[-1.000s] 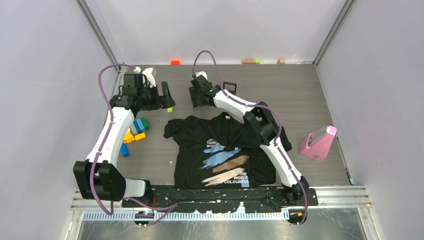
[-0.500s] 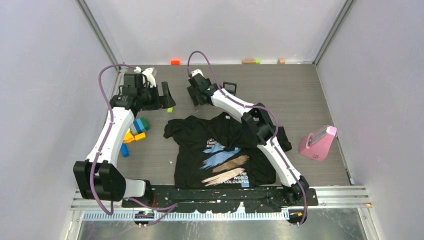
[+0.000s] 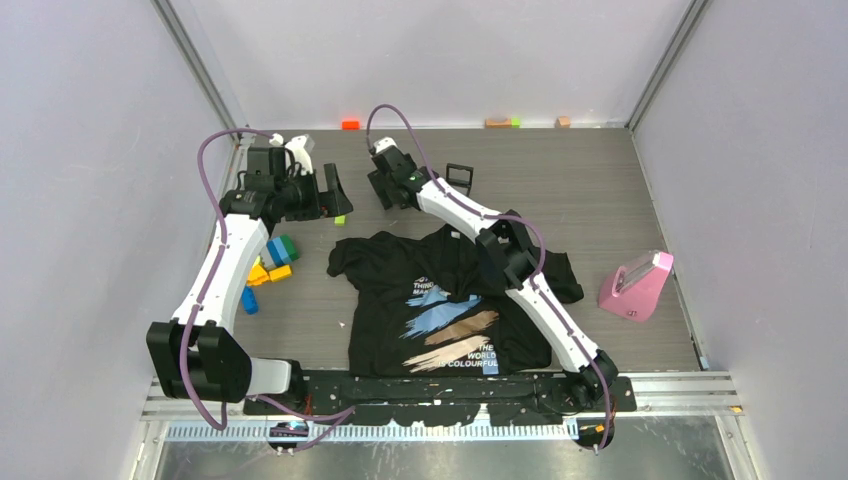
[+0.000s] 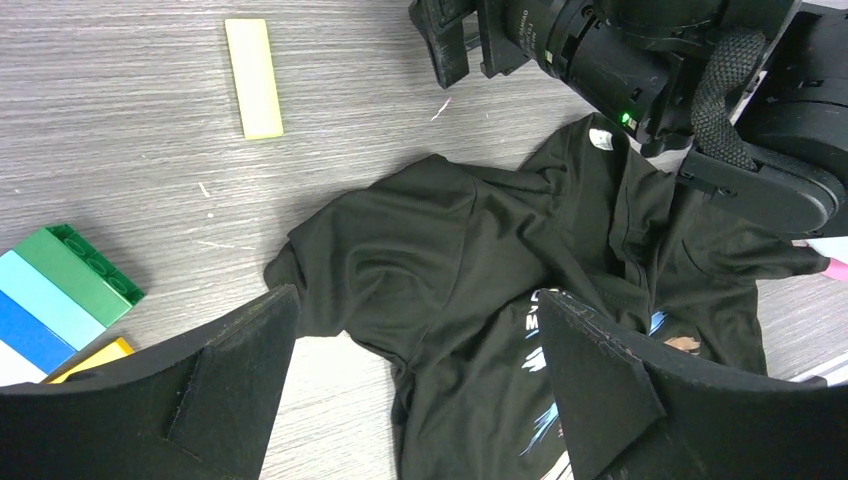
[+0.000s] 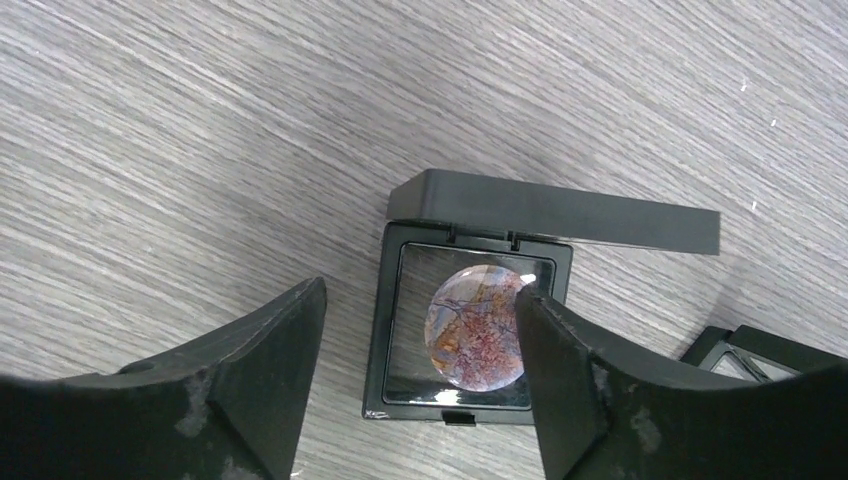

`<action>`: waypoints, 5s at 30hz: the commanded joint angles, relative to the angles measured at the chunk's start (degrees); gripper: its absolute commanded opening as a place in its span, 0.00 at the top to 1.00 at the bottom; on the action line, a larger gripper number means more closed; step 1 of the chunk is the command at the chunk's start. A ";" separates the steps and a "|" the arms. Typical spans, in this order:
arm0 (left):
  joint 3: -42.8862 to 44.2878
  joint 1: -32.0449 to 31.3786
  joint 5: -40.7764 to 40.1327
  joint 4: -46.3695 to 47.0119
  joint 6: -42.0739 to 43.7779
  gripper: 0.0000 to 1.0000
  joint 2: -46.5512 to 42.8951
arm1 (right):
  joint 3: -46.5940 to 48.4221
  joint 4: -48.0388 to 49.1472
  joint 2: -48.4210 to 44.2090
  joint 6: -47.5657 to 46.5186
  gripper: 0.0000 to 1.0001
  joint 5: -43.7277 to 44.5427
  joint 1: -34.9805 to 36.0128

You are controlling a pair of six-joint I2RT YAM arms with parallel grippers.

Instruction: Pin the brooch onto the clothing

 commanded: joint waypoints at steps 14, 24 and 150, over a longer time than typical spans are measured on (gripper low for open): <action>-0.10 0.01 1.90 1.24 0.04 0.09 -0.08 | -20.82 3.57 -13.25 8.63 0.67 -4.16 0.19; -0.18 0.01 2.34 1.37 -0.09 0.09 0.16 | -36.54 8.49 -27.54 10.55 0.68 -4.96 0.30; -5.04 -19.96 45.88 19.68 -1.82 0.18 -0.81 | -75.98 12.65 -84.71 14.95 1.00 -69.53 -15.87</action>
